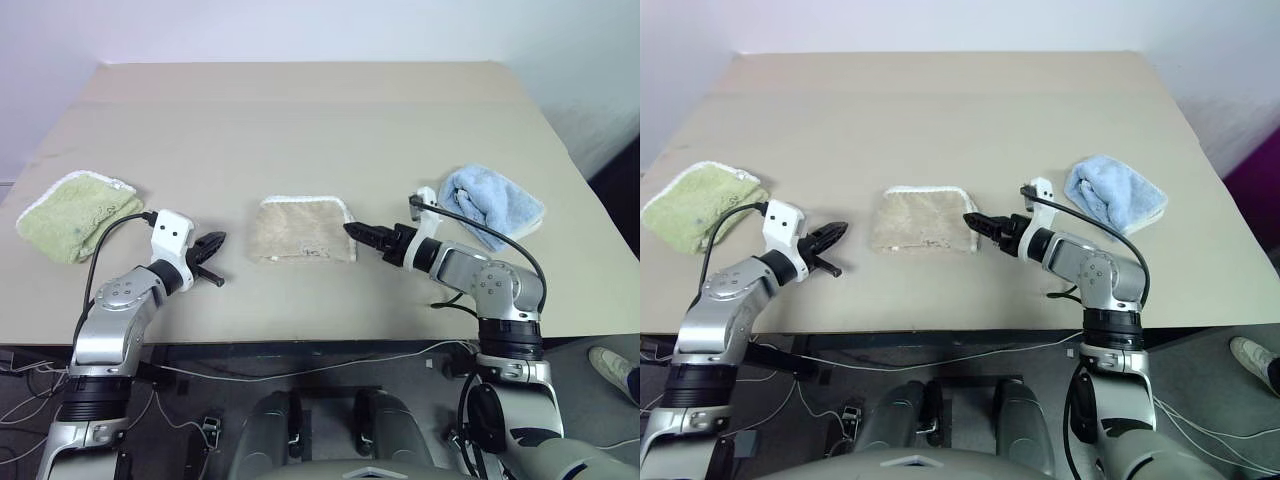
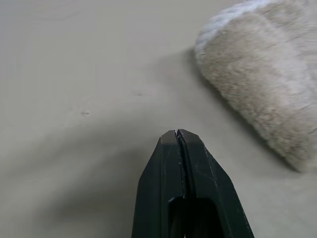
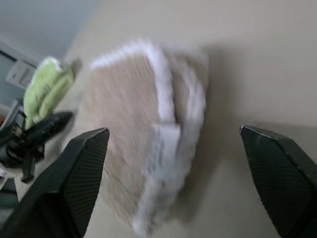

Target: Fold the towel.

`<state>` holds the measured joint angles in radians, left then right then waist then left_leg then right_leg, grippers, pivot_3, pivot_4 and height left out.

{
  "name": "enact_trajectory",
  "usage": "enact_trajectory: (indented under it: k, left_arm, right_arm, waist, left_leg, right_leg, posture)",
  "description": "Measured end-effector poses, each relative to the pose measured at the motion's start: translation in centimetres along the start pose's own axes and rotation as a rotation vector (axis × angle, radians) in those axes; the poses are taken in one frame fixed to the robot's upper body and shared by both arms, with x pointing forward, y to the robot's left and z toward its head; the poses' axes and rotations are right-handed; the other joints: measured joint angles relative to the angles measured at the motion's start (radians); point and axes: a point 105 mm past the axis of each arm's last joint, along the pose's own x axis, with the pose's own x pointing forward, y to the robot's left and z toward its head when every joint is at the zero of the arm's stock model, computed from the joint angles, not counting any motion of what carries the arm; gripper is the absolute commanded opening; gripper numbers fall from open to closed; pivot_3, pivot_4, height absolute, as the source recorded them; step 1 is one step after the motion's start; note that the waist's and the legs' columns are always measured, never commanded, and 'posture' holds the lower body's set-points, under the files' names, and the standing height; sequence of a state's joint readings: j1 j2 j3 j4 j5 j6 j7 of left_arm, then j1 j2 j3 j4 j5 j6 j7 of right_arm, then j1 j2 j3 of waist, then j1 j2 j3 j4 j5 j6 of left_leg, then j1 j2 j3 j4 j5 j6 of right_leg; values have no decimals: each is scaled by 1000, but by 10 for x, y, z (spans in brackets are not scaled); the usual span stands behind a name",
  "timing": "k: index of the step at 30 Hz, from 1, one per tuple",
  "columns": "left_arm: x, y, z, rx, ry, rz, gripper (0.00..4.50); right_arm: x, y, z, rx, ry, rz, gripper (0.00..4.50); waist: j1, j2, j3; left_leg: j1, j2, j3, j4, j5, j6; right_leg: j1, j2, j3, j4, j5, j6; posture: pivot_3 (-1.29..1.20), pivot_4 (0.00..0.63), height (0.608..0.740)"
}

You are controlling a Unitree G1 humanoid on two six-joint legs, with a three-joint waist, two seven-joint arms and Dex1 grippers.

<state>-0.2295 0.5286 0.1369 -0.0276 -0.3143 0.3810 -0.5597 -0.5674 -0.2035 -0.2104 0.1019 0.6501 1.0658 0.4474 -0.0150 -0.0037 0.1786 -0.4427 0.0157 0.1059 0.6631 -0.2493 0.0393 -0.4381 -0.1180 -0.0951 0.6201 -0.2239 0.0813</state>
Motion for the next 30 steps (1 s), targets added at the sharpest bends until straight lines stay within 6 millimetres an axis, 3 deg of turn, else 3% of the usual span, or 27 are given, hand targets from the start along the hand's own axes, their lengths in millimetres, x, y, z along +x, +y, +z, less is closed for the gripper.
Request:
enact_trajectory:
  k: [13,16,27,30]
  left_arm:
    - [5,-13,7,-31,-37,-22,0]
    - [5,-14,9,-29,-44,-24,0]
    - [7,-17,8,-42,-49,-26,0]
    - [9,-20,9,-45,-54,-37,0]
  right_arm:
    - [39,37,-18,89,82,138,4461]
    - [43,38,-18,120,85,140,3822]
    - [38,33,-11,222,49,150,64]
    - [34,36,-4,228,15,164,25]
  waist:
    - [-6,0,0]
    - [-4,0,0]
    - [-2,0,0]
    - [0,0,0]
  left_leg:
    - [0,1,1,1,1,0]
    - [0,1,1,1,1,0]
    - [0,1,1,1,1,-1]
    - [0,1,1,1,1,-1]
  right_leg:
    - [0,5,0,2,0,0]
    - [0,5,0,3,0,0]
    - [0,5,0,3,0,0]
    - [0,5,0,3,0,0]
  posture:
    - [0,150,740]
    - [0,150,740]
    - [0,150,740]
    - [0,150,740]
